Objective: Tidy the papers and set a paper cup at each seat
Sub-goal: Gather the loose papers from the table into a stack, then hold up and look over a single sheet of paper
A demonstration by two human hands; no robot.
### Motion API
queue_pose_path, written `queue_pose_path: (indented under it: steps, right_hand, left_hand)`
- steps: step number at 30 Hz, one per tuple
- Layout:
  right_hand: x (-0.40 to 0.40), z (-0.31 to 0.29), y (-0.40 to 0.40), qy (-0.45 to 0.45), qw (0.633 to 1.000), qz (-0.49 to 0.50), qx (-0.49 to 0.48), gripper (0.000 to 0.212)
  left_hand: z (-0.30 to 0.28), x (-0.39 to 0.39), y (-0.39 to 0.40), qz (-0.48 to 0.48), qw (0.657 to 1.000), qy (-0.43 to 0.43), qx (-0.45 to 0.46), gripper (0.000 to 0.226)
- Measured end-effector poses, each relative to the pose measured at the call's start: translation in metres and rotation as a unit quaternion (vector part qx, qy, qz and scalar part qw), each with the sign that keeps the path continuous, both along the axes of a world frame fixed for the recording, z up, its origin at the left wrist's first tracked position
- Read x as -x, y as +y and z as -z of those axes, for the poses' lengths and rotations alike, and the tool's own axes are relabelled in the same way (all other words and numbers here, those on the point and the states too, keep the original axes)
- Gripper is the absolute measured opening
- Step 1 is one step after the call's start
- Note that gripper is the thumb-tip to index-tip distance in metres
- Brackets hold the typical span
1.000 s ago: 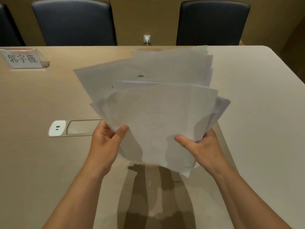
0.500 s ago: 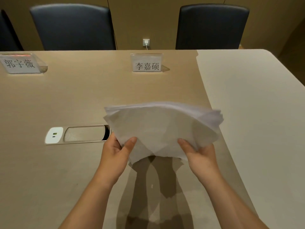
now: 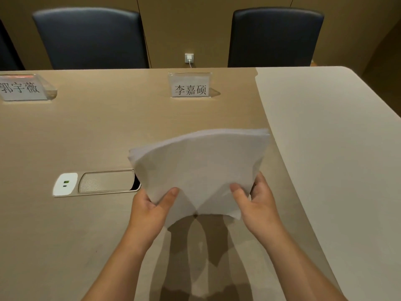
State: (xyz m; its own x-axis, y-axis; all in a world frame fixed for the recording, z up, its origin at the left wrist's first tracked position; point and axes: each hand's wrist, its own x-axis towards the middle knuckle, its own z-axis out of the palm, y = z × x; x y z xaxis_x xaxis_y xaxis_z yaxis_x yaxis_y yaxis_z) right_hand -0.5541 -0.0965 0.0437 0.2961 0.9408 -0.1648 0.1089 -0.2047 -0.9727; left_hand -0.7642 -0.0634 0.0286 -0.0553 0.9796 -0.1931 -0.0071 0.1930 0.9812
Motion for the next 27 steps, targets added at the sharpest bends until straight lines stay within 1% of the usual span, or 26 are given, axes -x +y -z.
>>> queue_pose_path:
  steps: [2, 5, 8, 11, 13, 15, 17, 19, 21, 24, 26, 27]
  right_hand:
    - [-0.003, 0.001, 0.004, 0.016, 1.000, 0.013, 0.004, 0.031]
    - [-0.006, -0.006, 0.006, 0.004, 1.000, 0.007, -0.003, 0.031]
    - [-0.009, -0.005, 0.004, 0.019, 1.000, 0.012, -0.021, 0.040]
    - [-0.005, 0.008, 0.001, 0.007, 1.000, 0.001, 0.003, 0.051]
    - [-0.001, 0.015, 0.002, -0.004, 1.000, -0.001, 0.022, 0.049]
    - [0.000, 0.016, 0.006, -0.021, 0.999, 0.001, 0.031, 0.038]
    - [-0.002, 0.013, 0.009, -0.057, 0.998, 0.003, 0.033, 0.028]
    - [-0.007, 0.003, 0.010, -0.071, 0.997, -0.005, 0.034, 0.026]
    - [-0.011, -0.009, 0.007, -0.073, 0.996, -0.047, 0.036, 0.026]
    - [-0.015, -0.033, -0.007, -0.032, 0.995, -0.095, 0.023, 0.028]
    - [-0.017, -0.052, -0.020, 0.038, 0.995, -0.096, 0.013, 0.029]
    - [-0.018, -0.061, -0.028, 0.094, 0.990, -0.101, 0.011, 0.031]
  left_hand:
    - [0.002, 0.004, 0.003, 0.008, 1.000, 0.003, 0.005, 0.031]
    - [-0.002, 0.005, 0.005, 0.015, 1.000, 0.002, 0.000, 0.032]
    - [-0.001, 0.005, 0.009, -0.003, 1.000, -0.005, -0.014, 0.028]
    - [0.008, 0.003, 0.007, -0.018, 1.000, 0.005, -0.001, 0.033]
    - [0.016, 0.000, 0.005, -0.015, 1.000, 0.015, 0.009, 0.035]
    - [0.019, -0.002, 0.004, -0.004, 1.000, 0.028, 0.013, 0.033]
    - [0.016, 0.000, 0.004, 0.004, 0.999, 0.042, 0.016, 0.029]
    - [0.006, 0.004, 0.003, 0.023, 0.998, 0.056, 0.013, 0.026]
    - [-0.011, 0.010, -0.003, 0.047, 0.997, 0.057, 0.015, 0.027]
    - [-0.042, 0.018, -0.016, 0.068, 0.997, 0.013, 0.022, 0.029]
    - [-0.064, 0.022, -0.028, 0.083, 0.996, -0.017, 0.022, 0.031]
    - [-0.074, 0.024, -0.035, 0.095, 0.995, -0.032, 0.020, 0.033]
